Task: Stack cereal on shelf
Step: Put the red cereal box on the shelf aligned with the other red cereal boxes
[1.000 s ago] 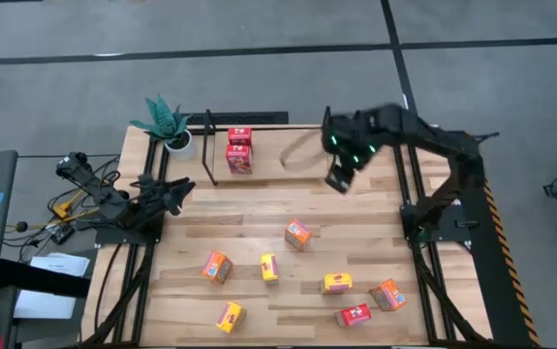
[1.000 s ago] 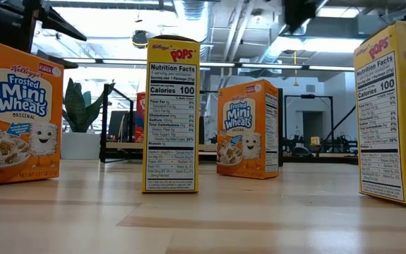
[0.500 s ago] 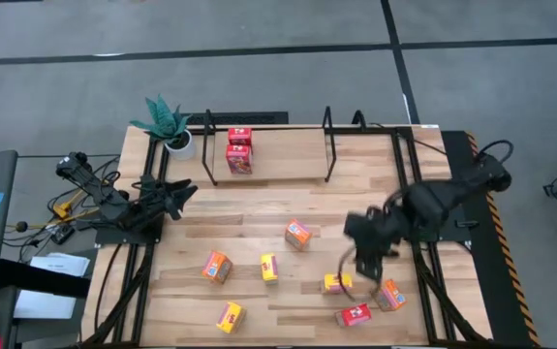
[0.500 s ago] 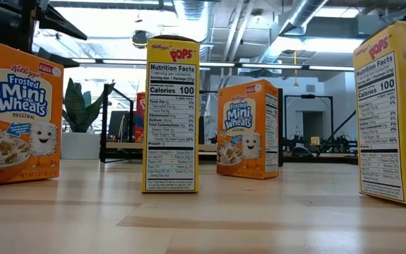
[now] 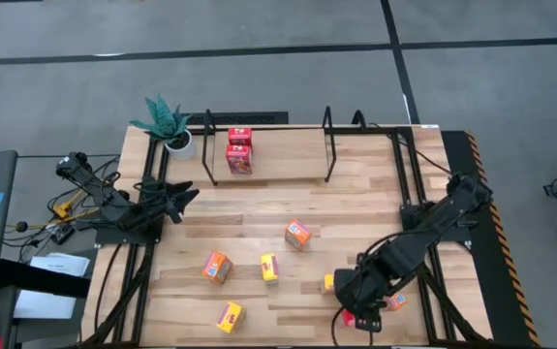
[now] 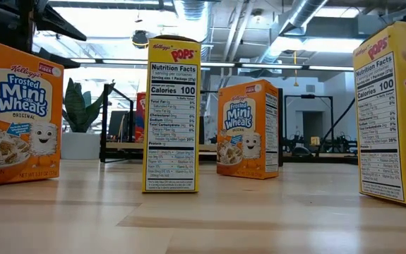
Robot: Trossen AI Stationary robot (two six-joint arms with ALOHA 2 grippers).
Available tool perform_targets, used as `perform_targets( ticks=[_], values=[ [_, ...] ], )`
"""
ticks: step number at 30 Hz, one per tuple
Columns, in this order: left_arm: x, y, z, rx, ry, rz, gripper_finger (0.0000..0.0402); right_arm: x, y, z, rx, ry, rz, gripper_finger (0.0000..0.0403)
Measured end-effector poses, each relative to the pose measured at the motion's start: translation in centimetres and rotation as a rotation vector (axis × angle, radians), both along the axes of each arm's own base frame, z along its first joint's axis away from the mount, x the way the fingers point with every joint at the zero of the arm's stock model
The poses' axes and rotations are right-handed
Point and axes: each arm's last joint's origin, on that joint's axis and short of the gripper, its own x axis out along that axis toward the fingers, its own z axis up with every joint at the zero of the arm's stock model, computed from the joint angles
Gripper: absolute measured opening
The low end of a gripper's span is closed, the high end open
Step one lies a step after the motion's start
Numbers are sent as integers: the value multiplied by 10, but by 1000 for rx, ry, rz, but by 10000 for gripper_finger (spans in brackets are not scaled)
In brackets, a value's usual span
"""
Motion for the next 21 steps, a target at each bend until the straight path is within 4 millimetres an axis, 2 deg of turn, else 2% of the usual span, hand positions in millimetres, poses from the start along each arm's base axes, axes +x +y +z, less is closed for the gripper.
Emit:
perform_targets(
  ticks=[8,15,21],
  values=[
    [0,0,-2,13,17,0,286,3,25,-25,-65,-7,74,325],
    [0,0,-3,22,30,0,286,15,32,-52,-113,35,112,327],
    [0,0,-3,22,31,-2,286,18,34,-56,-102,42,125,316]
  ],
)
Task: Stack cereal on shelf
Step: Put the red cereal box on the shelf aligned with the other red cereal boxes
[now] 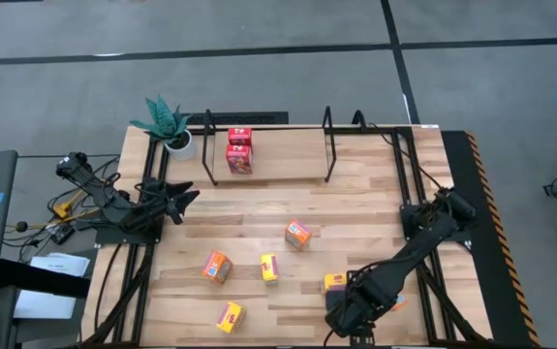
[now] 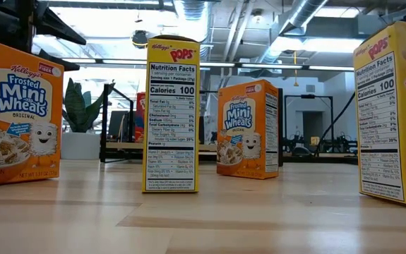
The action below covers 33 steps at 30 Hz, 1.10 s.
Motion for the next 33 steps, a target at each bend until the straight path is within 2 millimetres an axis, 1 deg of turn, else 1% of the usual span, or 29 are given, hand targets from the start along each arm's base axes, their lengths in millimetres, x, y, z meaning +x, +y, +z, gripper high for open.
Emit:
perform_targets(
  ticks=[11,21,26,33],
  values=[
    [0,0,-1,6,9,-6,286,-1,4,0,28,7,-21,312],
    [0,0,-1,7,9,-4,286,3,4,11,25,-28,-52,312],
    [0,0,-2,16,21,-4,286,-2,9,11,15,-14,-98,312],
    [0,0,-3,13,22,-2,286,-9,16,10,-25,-51,-126,312]
  ],
)
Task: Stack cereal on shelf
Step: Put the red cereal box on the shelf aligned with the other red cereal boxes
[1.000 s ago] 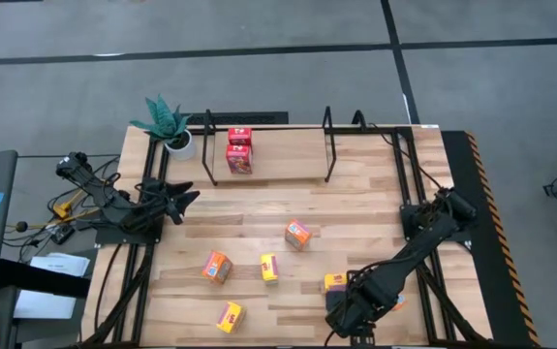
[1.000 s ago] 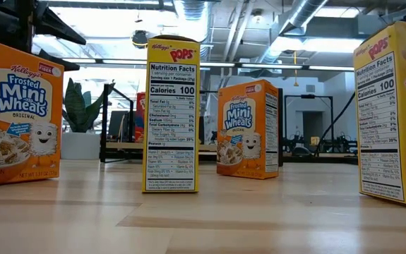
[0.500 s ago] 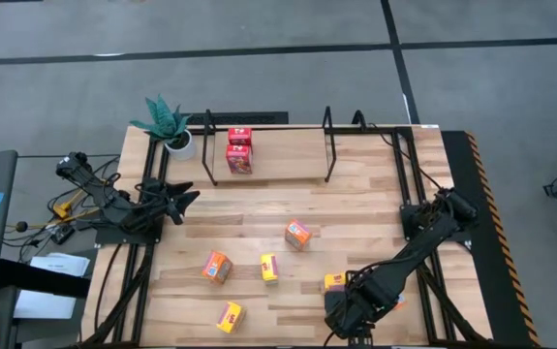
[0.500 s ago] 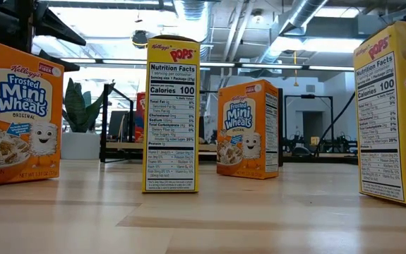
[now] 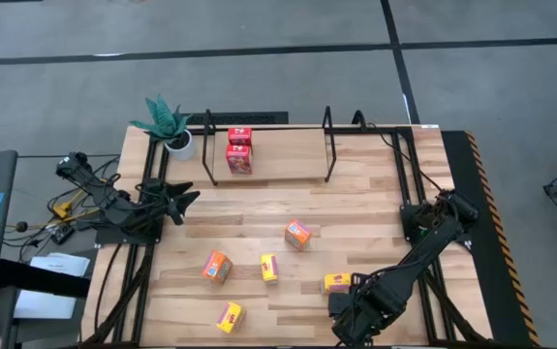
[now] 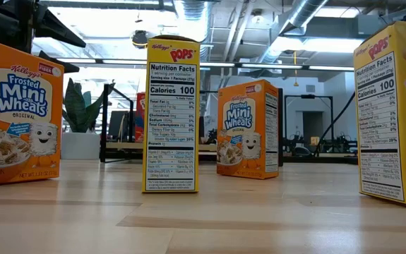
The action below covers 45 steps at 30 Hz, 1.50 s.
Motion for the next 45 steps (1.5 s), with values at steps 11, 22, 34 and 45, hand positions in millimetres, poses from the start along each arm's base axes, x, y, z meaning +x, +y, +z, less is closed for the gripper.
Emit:
perform_targets(
  ticks=[11,22,34,45],
  values=[
    [0,0,0,-7,-3,-2,286,-2,-3,-12,-44,9,-32,312],
    [0,0,-1,-4,2,-3,286,-3,-2,-12,-43,1,-29,296],
    [0,0,-1,-3,2,-3,286,0,-4,-11,-42,0,-30,207],
    [0,0,-1,-3,3,-3,286,1,-2,-3,-14,-6,-12,155]
  ],
)
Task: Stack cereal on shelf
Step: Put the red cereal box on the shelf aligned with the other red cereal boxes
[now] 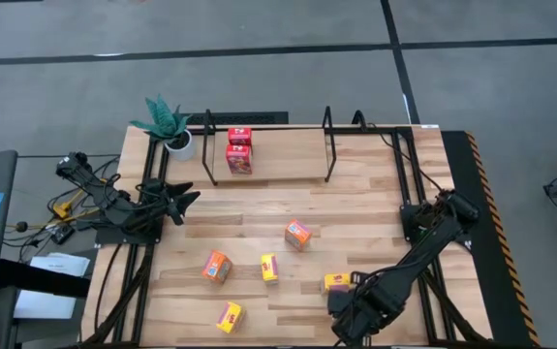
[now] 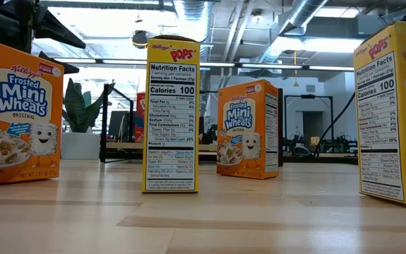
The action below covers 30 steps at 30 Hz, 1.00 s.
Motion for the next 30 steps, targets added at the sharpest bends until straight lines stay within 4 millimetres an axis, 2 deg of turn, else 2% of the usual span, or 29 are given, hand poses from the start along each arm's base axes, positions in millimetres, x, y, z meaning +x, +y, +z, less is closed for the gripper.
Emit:
perform_targets(
  ticks=[6,12,17,22,25,30],
  values=[
    [0,0,0,0,0,0,286,7,-4,26,43,-14,65,156],
    [0,0,0,-14,-9,-5,286,15,-32,71,4,-20,168,159],
    [0,0,0,-16,-10,-17,286,26,-69,111,-24,-71,215,151],
    [0,0,0,-16,-10,-17,286,43,-111,140,-122,-231,249,149],
    [0,0,0,-16,-10,-13,286,53,-139,151,-211,-303,274,153],
    [0,0,0,-16,-11,-13,286,66,-187,157,-295,-329,302,156]
  ],
)
